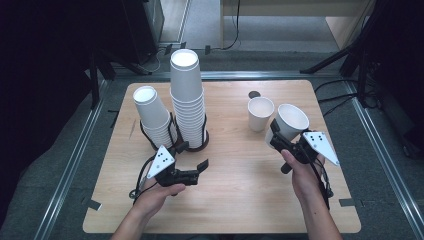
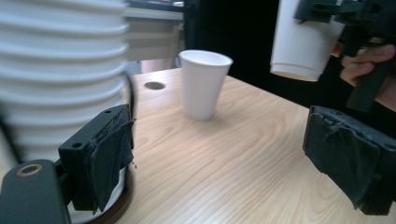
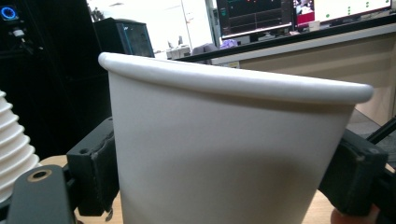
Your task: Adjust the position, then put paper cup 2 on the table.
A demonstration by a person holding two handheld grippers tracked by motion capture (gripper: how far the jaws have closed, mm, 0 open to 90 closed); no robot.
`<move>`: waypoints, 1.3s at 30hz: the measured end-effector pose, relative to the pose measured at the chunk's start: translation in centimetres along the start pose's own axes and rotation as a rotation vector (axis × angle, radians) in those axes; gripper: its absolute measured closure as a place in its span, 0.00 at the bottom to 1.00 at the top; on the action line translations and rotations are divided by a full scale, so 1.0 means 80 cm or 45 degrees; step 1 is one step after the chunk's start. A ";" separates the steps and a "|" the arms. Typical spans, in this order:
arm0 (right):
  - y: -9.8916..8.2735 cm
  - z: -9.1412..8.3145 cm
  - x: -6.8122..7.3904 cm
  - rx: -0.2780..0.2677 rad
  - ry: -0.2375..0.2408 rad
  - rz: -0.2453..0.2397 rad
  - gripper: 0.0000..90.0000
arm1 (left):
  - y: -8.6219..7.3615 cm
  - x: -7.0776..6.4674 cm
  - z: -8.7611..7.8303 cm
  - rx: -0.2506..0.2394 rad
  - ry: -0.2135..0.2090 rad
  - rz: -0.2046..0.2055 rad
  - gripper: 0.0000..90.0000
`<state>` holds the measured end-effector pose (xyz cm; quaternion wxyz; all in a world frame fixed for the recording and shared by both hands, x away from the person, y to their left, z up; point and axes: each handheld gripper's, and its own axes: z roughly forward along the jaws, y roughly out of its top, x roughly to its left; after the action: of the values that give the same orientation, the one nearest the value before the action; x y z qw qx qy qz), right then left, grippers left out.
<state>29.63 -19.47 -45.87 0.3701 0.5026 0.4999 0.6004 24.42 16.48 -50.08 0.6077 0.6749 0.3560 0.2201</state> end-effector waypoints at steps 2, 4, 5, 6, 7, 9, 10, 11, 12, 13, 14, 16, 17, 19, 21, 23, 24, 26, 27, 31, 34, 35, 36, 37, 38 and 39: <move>-0.004 0.002 -0.005 -0.002 -0.026 -0.023 0.16 | -0.006 0.004 -0.006 0.006 0.022 -0.004 0.10; -0.007 0.004 -0.009 -0.015 -0.022 -0.039 0.16 | -0.012 0.008 -0.013 0.017 0.035 -0.003 0.10; -0.008 0.005 -0.011 -0.032 -0.025 -0.057 0.16 | -0.014 0.009 -0.016 0.024 0.036 -0.006 0.10; -0.009 0.005 -0.012 -0.047 -0.027 -0.077 0.16 | -0.016 0.011 -0.018 0.030 0.040 -0.010 0.10; -0.009 0.006 -0.014 -0.055 -0.018 -0.114 0.16 | -0.018 0.012 -0.021 0.035 0.045 -0.016 0.10; -0.010 0.007 -0.017 -0.064 0.000 -0.166 0.16 | -0.021 0.017 -0.029 0.044 0.058 -0.027 0.10; -0.011 0.008 -0.019 -0.060 -0.010 -0.200 0.16 | -0.023 0.018 -0.031 0.043 0.064 -0.033 0.10; -0.012 0.009 -0.020 -0.062 -0.015 -0.209 0.16 | -0.024 0.020 -0.034 0.046 0.072 -0.031 0.10; -0.013 0.009 -0.021 -0.065 -0.014 -0.209 0.17 | -0.025 0.022 -0.038 0.047 0.079 -0.040 0.10; -0.013 0.010 -0.024 -0.035 -0.009 -0.228 0.17 | -0.026 0.024 -0.041 0.045 0.081 -0.044 0.10; -0.014 0.010 -0.025 -0.020 -0.011 -0.239 0.17 | -0.027 0.026 -0.044 0.046 0.086 -0.050 0.10; -0.017 0.012 -0.028 -0.006 -0.022 -0.263 0.17 | -0.029 0.031 -0.050 0.057 0.101 -0.071 0.10; -0.018 0.013 -0.029 -0.009 -0.022 -0.265 0.17 | -0.030 0.033 -0.053 0.061 0.110 -0.091 0.10; -0.020 0.016 -0.033 -0.013 -0.032 -0.270 0.17 | -0.032 0.038 -0.057 0.061 0.111 -0.122 0.10; -0.022 0.017 -0.038 -0.029 -0.044 -0.239 0.18 | -0.034 0.042 -0.062 0.064 0.123 -0.145 0.11; -0.024 0.018 -0.043 -0.058 -0.051 -0.242 0.18 | -0.036 0.046 -0.065 0.072 0.125 -0.173 0.15; -0.025 0.019 -0.045 -0.059 -0.049 -0.234 0.18 | -0.037 0.048 -0.066 0.081 0.128 -0.182 0.15; -0.028 0.021 -0.050 -0.050 -0.055 -0.251 0.18 | -0.038 0.051 -0.069 0.106 0.126 -0.221 0.15; -0.030 0.023 -0.052 -0.047 -0.058 -0.262 0.18 | -0.038 0.054 -0.071 0.128 0.122 -0.256 0.15; -0.036 0.029 -0.058 -0.027 -0.032 -0.252 0.18 | -0.038 0.056 -0.077 0.157 0.113 -0.270 0.14; -0.042 0.036 -0.059 -0.010 -0.028 -0.257 0.18 | -0.039 0.058 -0.080 0.178 0.112 -0.253 0.09; -0.046 0.041 -0.060 0.002 -0.029 -0.257 0.18 | -0.040 0.058 -0.082 0.185 0.120 -0.242 0.00; -0.046 0.041 -0.060 0.002 -0.029 -0.257 0.18 | -0.041 0.058 -0.083 0.204 0.126 -0.223 0.00; -0.048 0.044 -0.060 0.011 -0.035 -0.259 0.18 | -0.042 0.059 -0.085 0.219 0.144 -0.199 0.00; -0.051 0.046 -0.061 0.026 -0.042 -0.258 0.18 | -0.044 0.060 -0.087 0.234 0.180 -0.172 0.00; -0.054 0.050 -0.063 0.038 -0.051 -0.255 0.17 | -0.045 0.060 -0.089 0.245 0.200 -0.164 0.00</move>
<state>34.40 -22.34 -51.28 0.4307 0.4677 0.5489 0.5427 21.62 24.83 -53.07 0.5234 0.6866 0.4645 0.1974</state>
